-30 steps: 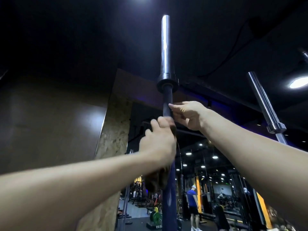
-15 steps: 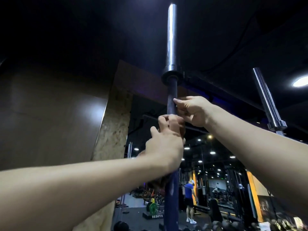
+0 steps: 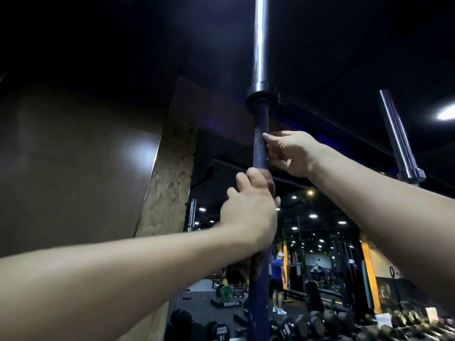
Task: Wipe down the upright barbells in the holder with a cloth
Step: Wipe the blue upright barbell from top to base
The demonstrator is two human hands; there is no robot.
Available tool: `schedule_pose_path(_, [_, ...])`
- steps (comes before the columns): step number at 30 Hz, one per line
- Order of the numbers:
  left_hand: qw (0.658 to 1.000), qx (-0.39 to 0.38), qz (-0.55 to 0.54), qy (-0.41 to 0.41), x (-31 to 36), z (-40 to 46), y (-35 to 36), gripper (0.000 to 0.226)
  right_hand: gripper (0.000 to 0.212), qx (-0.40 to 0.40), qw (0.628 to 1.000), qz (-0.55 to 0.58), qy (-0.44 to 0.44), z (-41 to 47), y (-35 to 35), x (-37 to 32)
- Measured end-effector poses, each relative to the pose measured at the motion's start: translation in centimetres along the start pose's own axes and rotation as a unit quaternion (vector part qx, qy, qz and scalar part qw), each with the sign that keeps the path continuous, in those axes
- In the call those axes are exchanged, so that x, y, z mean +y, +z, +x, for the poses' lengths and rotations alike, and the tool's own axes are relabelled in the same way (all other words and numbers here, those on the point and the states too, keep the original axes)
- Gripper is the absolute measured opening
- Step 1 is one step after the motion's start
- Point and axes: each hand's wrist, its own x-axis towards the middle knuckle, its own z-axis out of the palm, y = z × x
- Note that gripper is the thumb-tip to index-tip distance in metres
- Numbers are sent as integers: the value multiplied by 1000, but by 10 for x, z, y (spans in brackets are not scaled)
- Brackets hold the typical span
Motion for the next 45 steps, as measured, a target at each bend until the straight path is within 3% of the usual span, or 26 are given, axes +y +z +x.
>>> schedule_pose_path(4, [997,29,-61,-44,8,48,-13,48,18,-3,1000,-9,12,-2,1,5])
schedule_pose_path(8, [999,33,-5,-22,7,23,-5,60,21,-7,999,-39,27,-4,1,11])
schedule_pose_path(10, [1000,-8,25,8,0,-10,6,63,8,-9,998,-52,26,-7,0,8])
schedule_pose_path(13, [997,-58,40,-2,-4,-35,10,68,11,4,998,-68,20,-11,1,3])
schedule_pose_path(18, [998,10,-45,-38,5,22,-11,59,17,6,997,-77,26,-16,5,-1])
schedule_pose_path(20, [997,9,-70,-39,8,47,-20,58,4,23,996,-79,33,-15,6,-1])
schedule_pose_path(22, [996,14,-73,-40,9,50,-21,62,14,50,995,-78,41,-14,5,1])
schedule_pose_path(25, [998,16,-53,-12,-1,11,-1,65,12,59,994,-88,39,-17,6,9])
schedule_pose_path(27, [999,-25,-42,13,-11,-30,14,65,7,53,995,-75,32,-21,7,12])
schedule_pose_path(29, [997,-58,-46,7,-15,-53,18,65,18,61,995,-75,25,-25,8,13])
schedule_pose_path(37, [990,-21,-136,-35,-5,31,-10,55,26,64,994,-86,24,-37,10,19])
schedule_pose_path(41, [995,-9,-100,13,-15,-18,12,59,24,67,995,-70,34,-45,9,29])
schedule_pose_path(45, [993,-89,-70,30,-28,-82,29,61,13,73,994,-79,32,-51,8,27])
